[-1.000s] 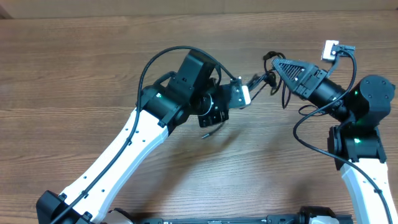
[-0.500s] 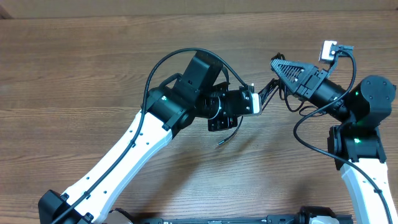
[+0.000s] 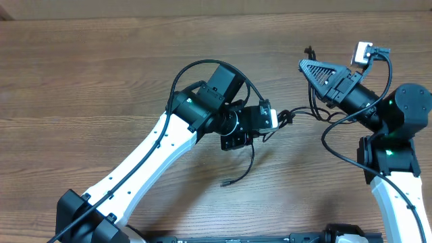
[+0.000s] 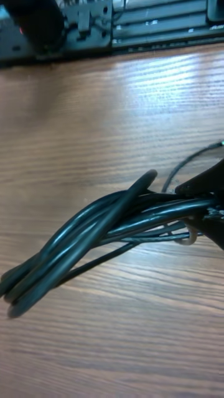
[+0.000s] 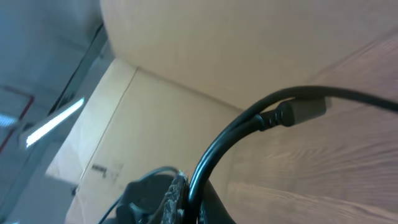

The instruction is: Untangle cables

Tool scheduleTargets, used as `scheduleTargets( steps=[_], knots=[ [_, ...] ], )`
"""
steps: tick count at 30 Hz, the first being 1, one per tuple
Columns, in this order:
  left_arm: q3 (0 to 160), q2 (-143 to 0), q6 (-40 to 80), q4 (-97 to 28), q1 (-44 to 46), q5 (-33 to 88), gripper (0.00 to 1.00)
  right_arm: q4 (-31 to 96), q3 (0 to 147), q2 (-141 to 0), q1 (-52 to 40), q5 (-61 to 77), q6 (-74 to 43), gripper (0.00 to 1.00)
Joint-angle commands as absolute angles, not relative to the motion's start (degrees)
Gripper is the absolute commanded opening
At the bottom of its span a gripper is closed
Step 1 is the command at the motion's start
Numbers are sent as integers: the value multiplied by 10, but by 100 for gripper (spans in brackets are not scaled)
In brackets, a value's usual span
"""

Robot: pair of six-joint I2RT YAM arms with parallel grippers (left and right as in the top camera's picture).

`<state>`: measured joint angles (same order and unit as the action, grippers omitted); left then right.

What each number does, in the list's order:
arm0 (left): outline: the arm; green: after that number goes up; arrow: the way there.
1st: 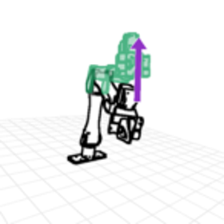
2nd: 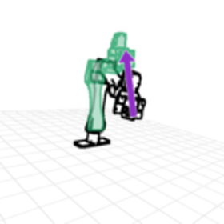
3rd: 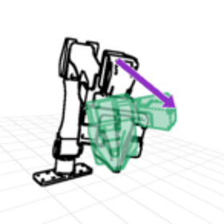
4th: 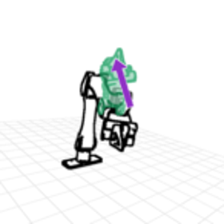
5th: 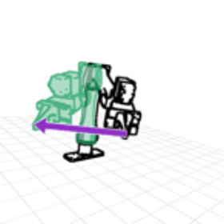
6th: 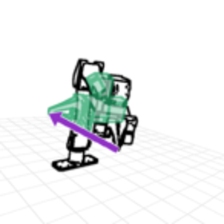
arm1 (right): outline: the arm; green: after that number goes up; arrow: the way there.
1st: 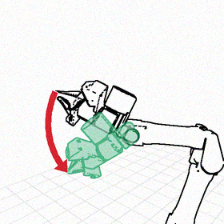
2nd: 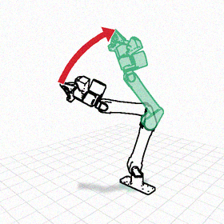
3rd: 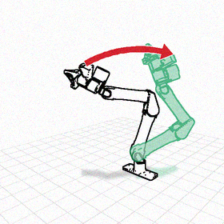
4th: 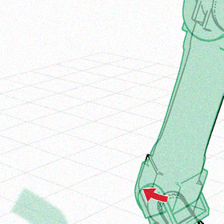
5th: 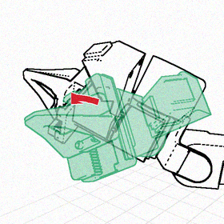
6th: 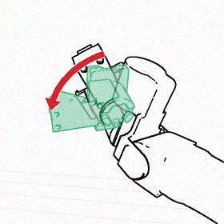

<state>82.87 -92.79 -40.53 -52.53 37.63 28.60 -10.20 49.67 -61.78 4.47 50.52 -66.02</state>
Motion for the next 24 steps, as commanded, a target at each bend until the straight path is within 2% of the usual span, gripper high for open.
scheduleTargets(
  steps=[1, 6, 8, 12, 14, 24],
  knots=[
    [833, -923, -352, -501, 359, 219, 4, -23, 505, -611, 62, 476, -660, 4],
    [833, -914, -281, -443, 354, 142, 4, 87, 505, -611, 72, 461, -639, 4],
    [833, -910, -231, -406, 353, 84, 4, 128, 505, -611, 72, 461, -624, 12],
    [833, -909, -159, -350, 353, -9, 4, 221, 505, -611, 72, 461, -582, 58],
    [833, -909, -154, -328, 353, -8, 4, 244, 505, -611, 72, 461, -567, 66],
    [833, -909, -98, -222, 353, 134, 4, 234, 505, -611, 71, 538, -429, 68]
  ],
)
